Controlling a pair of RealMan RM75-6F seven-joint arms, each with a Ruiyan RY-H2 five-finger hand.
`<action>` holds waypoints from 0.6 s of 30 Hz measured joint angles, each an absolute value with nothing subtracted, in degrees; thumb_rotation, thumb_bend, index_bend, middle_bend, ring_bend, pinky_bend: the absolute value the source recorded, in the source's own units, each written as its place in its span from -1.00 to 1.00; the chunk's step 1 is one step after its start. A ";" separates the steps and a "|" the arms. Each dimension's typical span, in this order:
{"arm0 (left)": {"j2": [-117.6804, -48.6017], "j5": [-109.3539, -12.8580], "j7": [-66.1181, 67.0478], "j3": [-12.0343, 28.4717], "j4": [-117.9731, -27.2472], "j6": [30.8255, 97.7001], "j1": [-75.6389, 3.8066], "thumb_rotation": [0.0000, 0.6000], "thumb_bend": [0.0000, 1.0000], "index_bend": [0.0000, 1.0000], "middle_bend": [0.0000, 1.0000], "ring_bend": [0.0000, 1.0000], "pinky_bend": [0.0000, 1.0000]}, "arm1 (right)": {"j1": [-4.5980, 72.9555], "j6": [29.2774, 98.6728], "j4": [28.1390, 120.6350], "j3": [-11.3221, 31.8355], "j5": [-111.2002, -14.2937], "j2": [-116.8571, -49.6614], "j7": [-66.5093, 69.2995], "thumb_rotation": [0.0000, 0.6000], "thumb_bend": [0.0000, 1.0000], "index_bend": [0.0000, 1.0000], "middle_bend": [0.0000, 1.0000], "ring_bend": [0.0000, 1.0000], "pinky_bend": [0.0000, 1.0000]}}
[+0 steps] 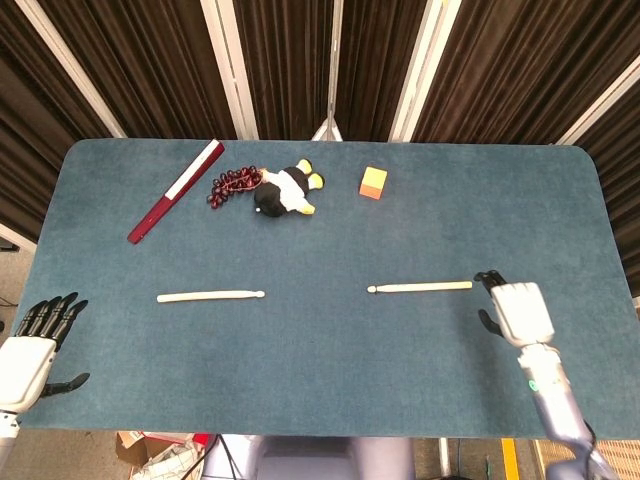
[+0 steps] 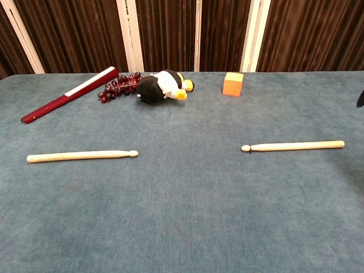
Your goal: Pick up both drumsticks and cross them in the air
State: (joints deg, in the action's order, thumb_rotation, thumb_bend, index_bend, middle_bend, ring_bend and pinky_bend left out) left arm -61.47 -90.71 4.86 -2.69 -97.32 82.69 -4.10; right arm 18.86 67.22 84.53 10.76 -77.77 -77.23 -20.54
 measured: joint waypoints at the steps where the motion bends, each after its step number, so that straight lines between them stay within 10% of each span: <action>1: -61.45 -90.71 4.84 -2.70 -97.35 82.67 -4.11 1.00 -0.91 -1.00 -1.00 -1.00 -1.00 | 19.54 66.43 83.49 10.99 -77.10 -78.08 -21.33 1.00 -0.34 -0.25 -0.20 0.60 0.74; 18: -61.26 -90.07 3.92 -2.48 -97.44 81.95 -4.52 1.00 -0.91 -1.00 -1.00 -1.00 -1.00 | 26.91 59.53 68.33 13.01 -69.22 -91.21 -27.99 1.00 -0.34 -0.12 -0.20 0.60 0.74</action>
